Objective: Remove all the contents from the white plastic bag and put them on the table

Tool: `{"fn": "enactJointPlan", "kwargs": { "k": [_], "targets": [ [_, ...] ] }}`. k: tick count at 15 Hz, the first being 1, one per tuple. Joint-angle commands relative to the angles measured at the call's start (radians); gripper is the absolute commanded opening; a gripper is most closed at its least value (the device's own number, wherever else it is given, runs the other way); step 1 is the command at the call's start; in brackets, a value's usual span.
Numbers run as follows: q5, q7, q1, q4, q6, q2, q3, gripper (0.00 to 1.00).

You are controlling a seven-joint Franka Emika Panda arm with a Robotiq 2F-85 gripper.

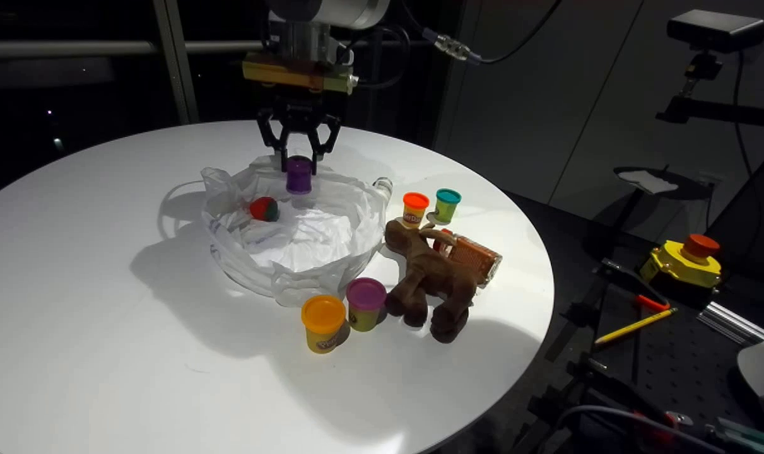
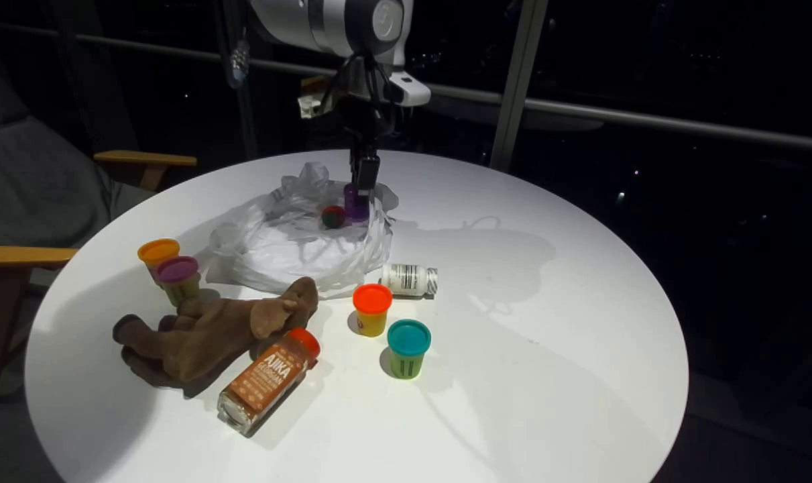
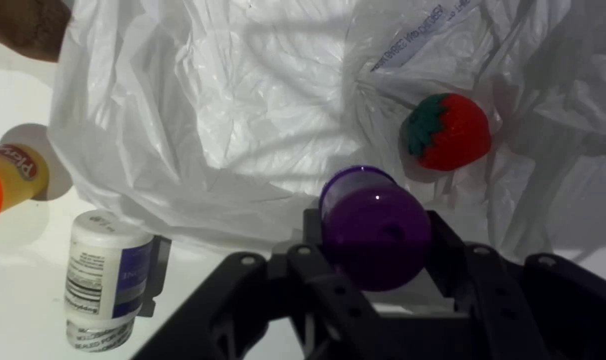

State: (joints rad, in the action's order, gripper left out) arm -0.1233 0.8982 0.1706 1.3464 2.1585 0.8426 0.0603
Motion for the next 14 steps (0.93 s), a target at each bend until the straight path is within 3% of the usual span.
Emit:
{"fn": "enactJointPlan", "kwargs": {
  "k": [1, 6, 14],
  "targets": [
    [-0.012, 0.01, -0.004, 0.237, 0.092, -0.217, -0.002, 0.25],
    [-0.064, 0.074, -0.029, 0.475, 0.246, -0.387, -0.002, 0.25],
    [-0.314, 0.049, -0.19, 0.919, 0.515, -0.64, 0.01, 0.25]
  ]
}}
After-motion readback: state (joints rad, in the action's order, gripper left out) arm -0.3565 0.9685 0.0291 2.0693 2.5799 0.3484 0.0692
